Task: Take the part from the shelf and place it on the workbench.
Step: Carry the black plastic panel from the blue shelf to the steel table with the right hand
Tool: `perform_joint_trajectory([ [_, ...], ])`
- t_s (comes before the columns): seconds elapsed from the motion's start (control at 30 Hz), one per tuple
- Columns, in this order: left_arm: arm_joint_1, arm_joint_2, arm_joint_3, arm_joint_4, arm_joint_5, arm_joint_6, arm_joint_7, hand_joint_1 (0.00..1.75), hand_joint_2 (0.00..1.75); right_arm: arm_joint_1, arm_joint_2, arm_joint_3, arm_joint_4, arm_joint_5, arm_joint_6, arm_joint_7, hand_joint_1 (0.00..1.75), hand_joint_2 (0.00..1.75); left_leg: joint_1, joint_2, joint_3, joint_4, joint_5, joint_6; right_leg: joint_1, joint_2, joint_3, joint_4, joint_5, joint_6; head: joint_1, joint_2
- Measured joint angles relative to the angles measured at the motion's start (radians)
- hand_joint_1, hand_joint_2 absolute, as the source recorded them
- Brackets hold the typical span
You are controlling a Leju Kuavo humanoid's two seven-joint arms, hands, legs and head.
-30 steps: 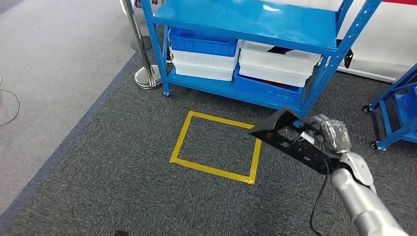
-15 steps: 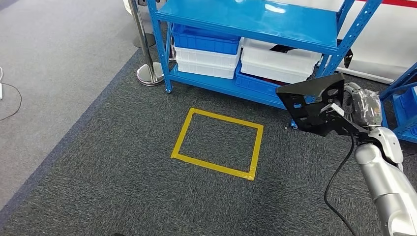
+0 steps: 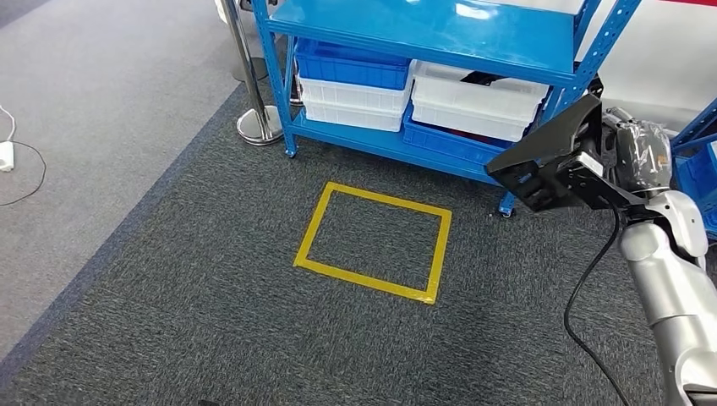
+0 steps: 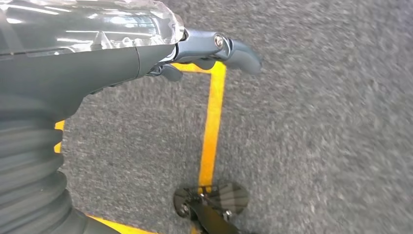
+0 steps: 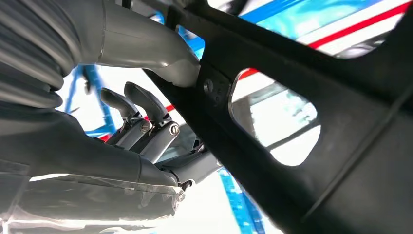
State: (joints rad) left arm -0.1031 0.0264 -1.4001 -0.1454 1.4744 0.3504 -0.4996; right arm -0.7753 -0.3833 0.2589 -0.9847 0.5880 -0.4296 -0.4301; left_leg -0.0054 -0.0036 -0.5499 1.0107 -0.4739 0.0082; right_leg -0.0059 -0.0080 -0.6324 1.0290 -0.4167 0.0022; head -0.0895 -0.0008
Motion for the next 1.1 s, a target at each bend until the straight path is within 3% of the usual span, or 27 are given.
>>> perform_joint_trajectory([
  [0.03, 0.001, 0.000, 0.000, 0.000, 0.000, 0.000, -0.001, 0.00, 1.75, 0.003, -0.001, 0.000, -0.009, -0.014, 0.001, -0.011, 1.75, 1.75, -0.003, -0.001, -0.004, 0.002, 0.002, 0.000, -0.003, 0.000, -0.002, -0.001, 0.003, 0.004, 0.000, 0.000],
  [0.13, 0.001, 0.000, 0.002, 0.000, 0.000, 0.000, -0.003, 0.00, 1.75, 0.009, -0.003, 0.000, -0.040, -0.041, 0.004, -0.031, 1.75, 1.75, -0.011, -0.002, -0.015, 0.005, 0.010, 0.018, -0.012, -0.002, -0.005, -0.009, 0.017, 0.022, 0.000, 0.000],
  [0.2, 0.000, -0.001, 0.002, 0.000, 0.001, 0.000, -0.004, 0.00, 1.75, 0.012, -0.007, 0.000, -0.065, -0.053, 0.005, -0.036, 1.75, 1.75, -0.005, 0.000, -0.012, -0.010, 0.024, 0.028, -0.012, 0.000, -0.011, -0.001, 0.008, 0.030, 0.000, 0.000],
  [0.27, -0.002, -0.002, 0.003, 0.000, 0.001, -0.001, -0.005, 0.00, 1.75, 0.018, -0.013, 0.000, -0.088, -0.061, 0.008, -0.034, 1.75, 1.75, 0.001, 0.001, -0.013, -0.021, 0.037, 0.036, -0.014, 0.003, -0.041, 0.070, -0.046, 0.036, 0.000, 0.000],
  [0.33, -0.002, -0.003, 0.003, 0.000, 0.001, -0.002, -0.007, 0.00, 1.75, 0.027, -0.020, 0.000, -0.107, -0.065, 0.015, -0.028, 1.75, 1.75, 0.001, 0.001, -0.021, -0.021, 0.042, 0.039, -0.016, 0.005, -0.094, 0.200, -0.115, 0.042, 0.000, 0.000],
  [0.37, -0.001, -0.003, 0.003, 0.000, 0.001, -0.003, -0.007, 0.00, 1.75, 0.033, -0.022, 0.000, -0.114, -0.067, 0.020, -0.024, 1.75, 1.75, 0.001, 0.000, -0.025, -0.019, 0.044, 0.038, -0.017, 0.005, -0.113, 0.251, -0.134, 0.045, 0.000, 0.000],
  [0.4, -0.001, -0.003, 0.003, 0.000, 0.001, -0.003, -0.008, 0.00, 1.75, 0.037, -0.023, 0.000, -0.120, -0.067, 0.025, -0.022, 1.75, 1.75, 0.001, 0.000, -0.028, -0.017, 0.045, 0.037, -0.019, 0.005, -0.116, 0.266, -0.133, 0.048, 0.001, 0.000],
  [0.43, -0.001, -0.003, 0.003, 0.000, 0.002, -0.003, -0.009, 0.00, 1.75, 0.040, -0.025, 0.000, -0.125, -0.068, 0.029, -0.021, 1.75, 1.75, 0.003, -0.001, -0.032, -0.013, 0.045, 0.035, -0.021, 0.004, -0.098, 0.243, -0.114, 0.050, 0.000, 0.000],
  [0.5, -0.001, -0.004, 0.003, 0.000, 0.002, -0.003, -0.011, 0.00, 1.75, 0.039, -0.030, 0.000, -0.136, -0.068, 0.038, -0.019, 1.75, 1.75, 0.004, -0.003, -0.039, 0.000, 0.040, 0.027, -0.025, 0.006, -0.025, 0.118, -0.061, 0.054, 0.001, 0.000],
  [0.57, -0.003, -0.004, 0.003, 0.000, 0.002, -0.004, -0.014, 0.00, 1.75, 0.034, -0.035, 0.001, -0.142, -0.067, 0.046, -0.016, 1.75, 1.75, 0.002, -0.005, -0.050, 0.016, 0.036, 0.015, -0.023, 0.011, 0.022, 0.027, -0.040, 0.045, 0.000, 0.000],
  [0.67, -0.003, -0.003, 0.003, 0.000, 0.001, -0.008, -0.016, 0.00, 1.75, 0.040, -0.040, 0.003, -0.146, -0.065, 0.050, -0.018, 1.75, 1.75, 0.000, -0.006, -0.061, 0.021, 0.038, -0.001, -0.019, 0.011, 0.021, 0.013, -0.038, 0.022, -0.001, 0.000],
  [0.73, -0.002, -0.004, 0.003, 0.000, -0.001, -0.012, -0.017, 0.00, 1.75, 0.053, -0.042, 0.004, -0.156, -0.067, 0.048, -0.028, 1.75, 1.75, 0.003, -0.004, -0.074, 0.053, 0.012, -0.012, -0.021, 0.008, 0.020, 0.009, -0.034, 0.006, 0.000, 0.000],
  [0.83, -0.002, -0.005, 0.003, 0.000, -0.002, -0.014, -0.018, 0.00, 1.75, 0.075, -0.045, 0.005, -0.173, -0.069, 0.044, -0.038, 1.75, 1.75, 0.008, -0.002, -0.148, 0.231, -0.085, -0.024, -0.017, 0.003, 0.017, 0.008, -0.030, -0.008, 0.000, 0.000],
  [0.87, -0.001, -0.005, 0.003, 0.000, -0.002, -0.014, -0.018, 0.00, 1.75, 0.082, -0.045, 0.005, -0.176, -0.069, 0.043, -0.039, 1.75, 1.75, 0.009, -0.002, -0.171, 0.289, -0.105, -0.026, -0.015, 0.002, 0.017, 0.008, -0.029, -0.009, 0.000, 0.000],
  [0.9, 0.000, -0.005, 0.003, 0.000, -0.002, -0.014, -0.018, 0.00, 1.75, 0.089, -0.046, 0.006, -0.178, -0.069, 0.043, -0.040, 1.75, 1.75, 0.009, -0.002, -0.180, 0.314, -0.108, -0.025, -0.013, 0.002, 0.016, 0.008, -0.029, -0.010, 0.000, 0.000],
  [0.93, 0.001, -0.005, 0.003, 0.000, -0.002, -0.014, -0.018, 0.00, 1.75, 0.095, -0.047, 0.007, -0.180, -0.069, 0.043, -0.040, 1.75, 1.75, 0.009, -0.002, -0.169, 0.297, -0.092, -0.022, -0.011, 0.001, 0.016, 0.008, -0.028, -0.010, 0.000, 0.000],
  [1.03, 0.000, -0.004, 0.003, 0.000, -0.002, -0.014, -0.019, 0.00, 1.75, 0.103, -0.050, 0.009, -0.195, -0.068, 0.044, -0.041, 1.75, 1.75, 0.003, 0.001, -0.062, 0.095, -0.007, -0.001, -0.006, 0.001, 0.017, 0.009, -0.027, -0.008, 0.000, 0.000],
  [1.1, -0.001, -0.002, 0.003, 0.000, -0.005, -0.014, -0.024, 0.00, 1.75, 0.118, -0.053, 0.009, -0.213, -0.059, 0.044, -0.046, 1.75, 1.75, -0.001, 0.002, -0.026, 0.021, 0.009, 0.007, -0.003, 0.000, 0.015, 0.010, -0.026, -0.002, 0.000, 0.000],
])
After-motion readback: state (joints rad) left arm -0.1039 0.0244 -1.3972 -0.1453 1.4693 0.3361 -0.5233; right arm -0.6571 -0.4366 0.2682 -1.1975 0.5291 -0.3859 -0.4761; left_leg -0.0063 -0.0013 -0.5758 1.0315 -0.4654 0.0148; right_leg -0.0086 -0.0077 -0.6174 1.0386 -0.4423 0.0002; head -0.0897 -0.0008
